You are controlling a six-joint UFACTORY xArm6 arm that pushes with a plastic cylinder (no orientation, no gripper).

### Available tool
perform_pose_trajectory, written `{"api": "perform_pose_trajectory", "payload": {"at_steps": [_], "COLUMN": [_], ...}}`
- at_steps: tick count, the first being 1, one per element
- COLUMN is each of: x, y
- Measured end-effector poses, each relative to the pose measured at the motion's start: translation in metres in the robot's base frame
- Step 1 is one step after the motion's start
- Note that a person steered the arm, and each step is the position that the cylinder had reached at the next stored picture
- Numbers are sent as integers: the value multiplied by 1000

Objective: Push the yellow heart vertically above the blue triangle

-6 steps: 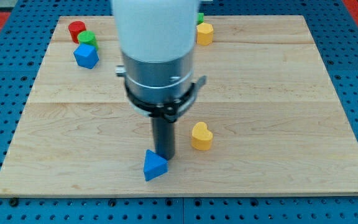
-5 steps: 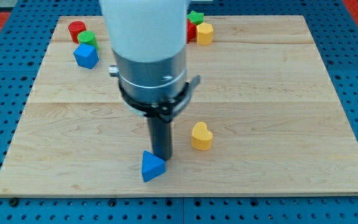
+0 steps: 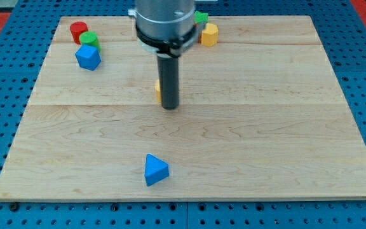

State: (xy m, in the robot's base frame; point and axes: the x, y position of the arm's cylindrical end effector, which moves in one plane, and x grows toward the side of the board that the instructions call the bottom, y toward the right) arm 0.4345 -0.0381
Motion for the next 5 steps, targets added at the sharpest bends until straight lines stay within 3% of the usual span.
{"api": "perform_pose_trajectory", "payload": {"at_steps": [1, 2, 3, 5], "x": [-21, -12, -8, -64], "y": [-16, -8, 27, 11]}}
